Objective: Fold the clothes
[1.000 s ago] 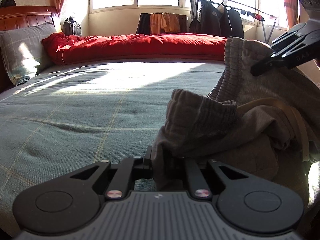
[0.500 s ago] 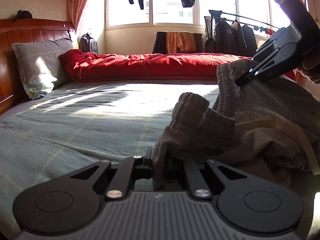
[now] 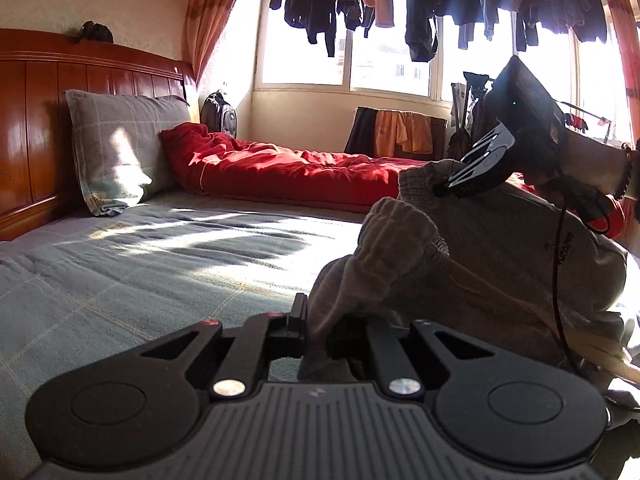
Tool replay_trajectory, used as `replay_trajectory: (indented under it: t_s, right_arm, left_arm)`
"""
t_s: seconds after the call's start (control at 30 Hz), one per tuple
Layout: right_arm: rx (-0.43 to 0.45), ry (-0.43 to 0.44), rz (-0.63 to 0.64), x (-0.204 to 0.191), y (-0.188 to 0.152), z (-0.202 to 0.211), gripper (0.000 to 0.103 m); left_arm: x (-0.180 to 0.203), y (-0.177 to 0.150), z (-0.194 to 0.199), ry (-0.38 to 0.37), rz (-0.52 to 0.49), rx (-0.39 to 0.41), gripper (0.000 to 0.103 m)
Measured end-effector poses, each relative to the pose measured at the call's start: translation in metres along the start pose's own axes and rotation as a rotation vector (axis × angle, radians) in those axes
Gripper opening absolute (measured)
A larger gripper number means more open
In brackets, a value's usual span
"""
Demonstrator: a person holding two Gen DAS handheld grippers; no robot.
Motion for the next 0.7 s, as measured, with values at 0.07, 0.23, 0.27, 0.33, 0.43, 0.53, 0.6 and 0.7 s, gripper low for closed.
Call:
replay_trajectory:
  t_s: [0.07, 0.23, 0.27, 0.33, 0.43, 0.53, 0.6, 0.7]
  right_arm:
    - [0.031, -0.006, -0.012, 0.0, 0.018, -0.017, 0.019]
    - [0.076, 0.03, -0.067, -0.012, 0.048, -0.06, 0.019]
    - [0.073, 0.045, -0.07, -0.019, 0.051, -0.07, 0.019]
    - [0.051, 0.07, -0.065, -0.035, 0.05, -0.09, 0.019]
    - [-0.003, 0.113, -0.065, -0.06, 0.038, -0.115, 0.019]
    - [-0.067, 0.141, -0.069, -0.078, 0.021, -0.132, 0.021]
    - [-0.087, 0.152, -0.078, -0.084, 0.013, -0.136, 0.026]
    - [-0.105, 0.162, -0.102, -0.085, 0.009, -0.133, 0.034]
  left_arm:
    - [-0.003, 0.005, -0.005, 0.01, 0.003, 0.02, 0.007]
    - [-0.012, 0.003, -0.018, 0.03, 0.044, 0.022, 0.007]
    - [-0.014, 0.0, -0.021, 0.036, 0.048, 0.014, 0.007]
    - [-0.019, -0.011, -0.029, 0.053, 0.06, -0.026, 0.007]
    - [-0.03, -0.03, -0.044, 0.086, 0.088, -0.1, 0.007]
    - [-0.039, -0.044, -0.053, 0.097, 0.115, -0.16, 0.008]
    - [-0.042, -0.05, -0.054, 0.101, 0.124, -0.18, 0.008]
    - [-0.043, -0.051, -0.052, 0.106, 0.134, -0.184, 0.01]
Point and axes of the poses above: each gripper's, at about its wrist camera, not at the fingertips, and z roughly against the way its jaws point, x to its right, y to its top, the point moved 3 cm from there along -z, roughly the way its jaws point, and after that the axes turned 1 degree about z, right-handed, at the moved point
